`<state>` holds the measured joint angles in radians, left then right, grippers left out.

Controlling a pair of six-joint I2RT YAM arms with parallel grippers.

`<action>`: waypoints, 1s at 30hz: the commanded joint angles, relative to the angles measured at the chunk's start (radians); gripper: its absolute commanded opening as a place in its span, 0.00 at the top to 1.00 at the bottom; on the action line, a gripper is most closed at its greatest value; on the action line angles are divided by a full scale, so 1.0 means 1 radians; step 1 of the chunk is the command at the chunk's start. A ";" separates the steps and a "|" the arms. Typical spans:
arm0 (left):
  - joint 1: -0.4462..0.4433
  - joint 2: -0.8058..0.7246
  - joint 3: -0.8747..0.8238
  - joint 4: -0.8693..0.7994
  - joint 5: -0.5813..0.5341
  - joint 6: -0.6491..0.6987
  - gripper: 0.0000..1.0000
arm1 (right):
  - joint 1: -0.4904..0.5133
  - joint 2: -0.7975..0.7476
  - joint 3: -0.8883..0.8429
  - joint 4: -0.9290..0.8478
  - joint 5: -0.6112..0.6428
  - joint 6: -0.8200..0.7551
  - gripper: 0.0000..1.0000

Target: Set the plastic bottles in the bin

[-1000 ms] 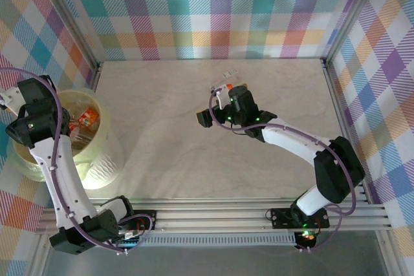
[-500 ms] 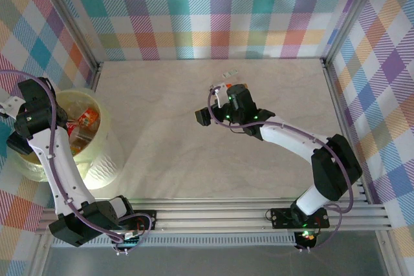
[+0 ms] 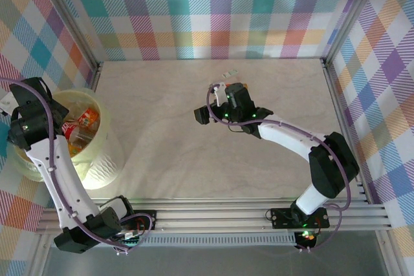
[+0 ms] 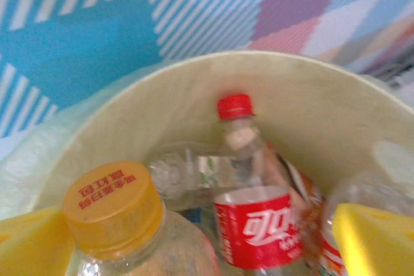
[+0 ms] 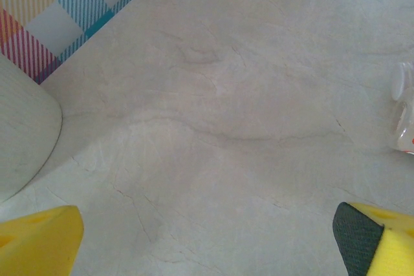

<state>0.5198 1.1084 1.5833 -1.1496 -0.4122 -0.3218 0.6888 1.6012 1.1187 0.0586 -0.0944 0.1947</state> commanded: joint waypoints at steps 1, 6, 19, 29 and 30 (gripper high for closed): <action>0.008 0.004 0.009 0.004 0.102 0.014 0.06 | -0.002 0.017 0.032 0.001 -0.011 0.020 0.00; 0.009 0.071 -0.026 0.013 0.015 0.016 0.30 | -0.002 0.004 0.021 -0.007 0.002 0.015 0.00; 0.019 0.219 0.010 0.026 -0.072 0.030 0.42 | -0.002 -0.001 0.001 -0.007 0.012 0.040 0.00; 0.022 0.208 0.158 0.008 0.020 -0.003 0.19 | -0.002 -0.006 -0.005 -0.020 0.031 0.041 0.00; 0.022 0.180 0.155 0.017 0.058 -0.007 0.18 | -0.002 -0.006 -0.006 -0.020 0.034 0.043 0.00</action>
<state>0.5327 1.3552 1.7042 -1.1225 -0.4446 -0.3214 0.6888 1.6028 1.1202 0.0490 -0.0772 0.2249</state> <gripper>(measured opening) 0.810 0.996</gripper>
